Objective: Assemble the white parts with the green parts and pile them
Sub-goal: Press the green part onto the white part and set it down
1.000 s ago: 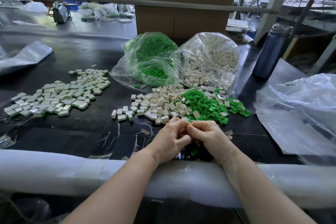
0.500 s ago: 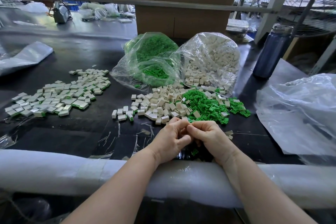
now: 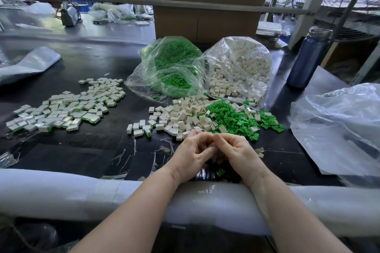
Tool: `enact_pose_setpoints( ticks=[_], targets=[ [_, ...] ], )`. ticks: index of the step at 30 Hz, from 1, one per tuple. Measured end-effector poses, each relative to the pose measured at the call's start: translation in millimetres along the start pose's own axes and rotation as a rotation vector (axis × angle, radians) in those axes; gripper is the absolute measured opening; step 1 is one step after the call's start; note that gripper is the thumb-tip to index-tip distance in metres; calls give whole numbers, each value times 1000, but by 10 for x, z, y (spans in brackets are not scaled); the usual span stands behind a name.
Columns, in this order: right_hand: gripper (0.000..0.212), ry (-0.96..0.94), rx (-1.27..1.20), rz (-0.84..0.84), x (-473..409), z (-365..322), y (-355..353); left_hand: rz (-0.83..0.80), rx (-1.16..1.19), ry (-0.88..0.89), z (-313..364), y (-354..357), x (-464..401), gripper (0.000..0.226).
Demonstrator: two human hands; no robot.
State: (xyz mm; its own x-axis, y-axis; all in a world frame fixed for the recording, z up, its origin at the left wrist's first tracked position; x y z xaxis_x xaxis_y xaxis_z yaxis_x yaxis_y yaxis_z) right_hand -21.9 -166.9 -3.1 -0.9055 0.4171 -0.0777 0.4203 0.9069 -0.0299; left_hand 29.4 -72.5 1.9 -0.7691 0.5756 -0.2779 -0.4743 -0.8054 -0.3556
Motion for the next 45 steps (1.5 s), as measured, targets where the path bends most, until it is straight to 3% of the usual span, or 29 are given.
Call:
enact_pose_setpoints(
  ticks=[5,14,19,25,29,34,39,45],
  targets=[
    [10,-15,14,171,-23,8,-139,99,8,-45,-58,-76,-31,11],
    [8,-94,195,214,-18,-24,-165,91,-90,-9,-69,-62,-36,17],
    [17,-121,353,198,-48,2,-139,86,-113,1,-56,-50,-23,19],
    [20,-205,389,221,-42,-57,-114,138,-120,-11,-54,-73,-27,20],
    [18,-196,326,327,-52,-49,-218,286,-63,-72,-102,-201,-25,23],
    [20,-150,309,500,-55,-9,-393,673,-3,-178,-249,-521,5,18],
    [19,-99,335,680,-53,29,-568,934,-17,-306,-348,-722,67,30],
    [18,-35,330,791,-38,84,-679,910,-76,-451,-466,-714,75,43]
  ],
)
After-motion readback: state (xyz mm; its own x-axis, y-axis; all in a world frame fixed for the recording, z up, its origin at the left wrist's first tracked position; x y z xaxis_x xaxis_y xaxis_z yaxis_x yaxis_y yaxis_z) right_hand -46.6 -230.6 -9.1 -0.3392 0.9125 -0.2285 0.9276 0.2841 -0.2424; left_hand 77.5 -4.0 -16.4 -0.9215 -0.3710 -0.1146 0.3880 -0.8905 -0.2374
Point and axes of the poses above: each hand's wrist, its own x-axis away from the middle knuckle, its own y-axis out of the palm, z = x × y, the point moved 6 cm from there along -x, towards the middle knuckle, and after that the axes turned 10 degrees about z, right-handed, at the moved point
